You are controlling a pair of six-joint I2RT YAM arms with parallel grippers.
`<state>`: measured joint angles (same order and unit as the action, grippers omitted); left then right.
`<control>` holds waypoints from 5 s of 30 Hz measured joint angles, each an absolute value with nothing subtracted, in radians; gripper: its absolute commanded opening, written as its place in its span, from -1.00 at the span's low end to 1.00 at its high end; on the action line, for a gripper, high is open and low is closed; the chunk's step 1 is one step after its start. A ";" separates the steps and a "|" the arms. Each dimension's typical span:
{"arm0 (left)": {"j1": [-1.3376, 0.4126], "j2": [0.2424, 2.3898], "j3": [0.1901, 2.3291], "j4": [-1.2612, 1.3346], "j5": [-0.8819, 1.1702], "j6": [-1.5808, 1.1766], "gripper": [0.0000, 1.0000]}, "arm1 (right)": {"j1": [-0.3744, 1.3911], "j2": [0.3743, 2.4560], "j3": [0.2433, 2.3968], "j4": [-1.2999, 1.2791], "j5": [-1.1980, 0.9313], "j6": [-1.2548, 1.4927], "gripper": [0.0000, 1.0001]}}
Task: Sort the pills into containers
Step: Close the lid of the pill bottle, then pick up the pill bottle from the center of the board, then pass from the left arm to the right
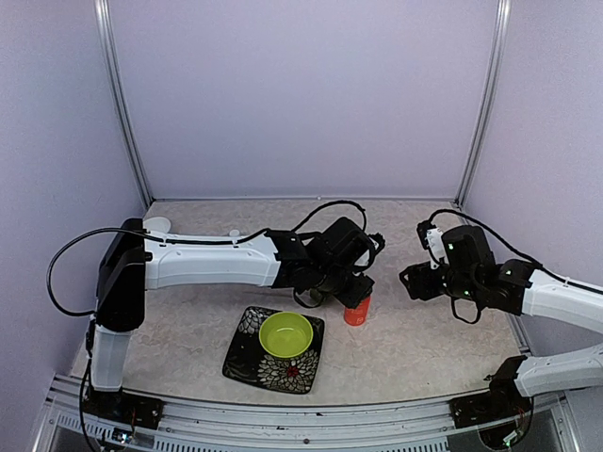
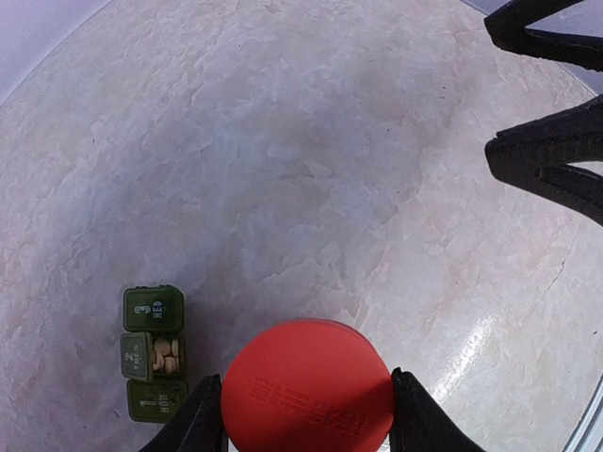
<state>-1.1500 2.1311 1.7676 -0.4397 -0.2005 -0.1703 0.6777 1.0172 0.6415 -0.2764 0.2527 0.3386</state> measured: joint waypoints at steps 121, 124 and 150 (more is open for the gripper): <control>-1.108 1.860 1.691 -0.476 0.244 -0.023 -0.05 | 0.676 1.232 0.303 0.934 -0.644 0.071 0.25; -1.108 1.856 1.686 -0.476 0.246 -0.025 -0.05 | 0.672 1.250 0.314 0.940 -0.665 0.074 0.05; -1.044 1.732 1.624 -0.458 0.200 -0.181 0.98 | 0.668 1.026 0.404 0.553 -0.474 -0.021 -0.50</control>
<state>-1.0443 1.7317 1.6241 -0.4580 0.2005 -0.1810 0.6678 1.0264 0.4042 0.5529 -0.4744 -0.0212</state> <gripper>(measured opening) 0.988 0.516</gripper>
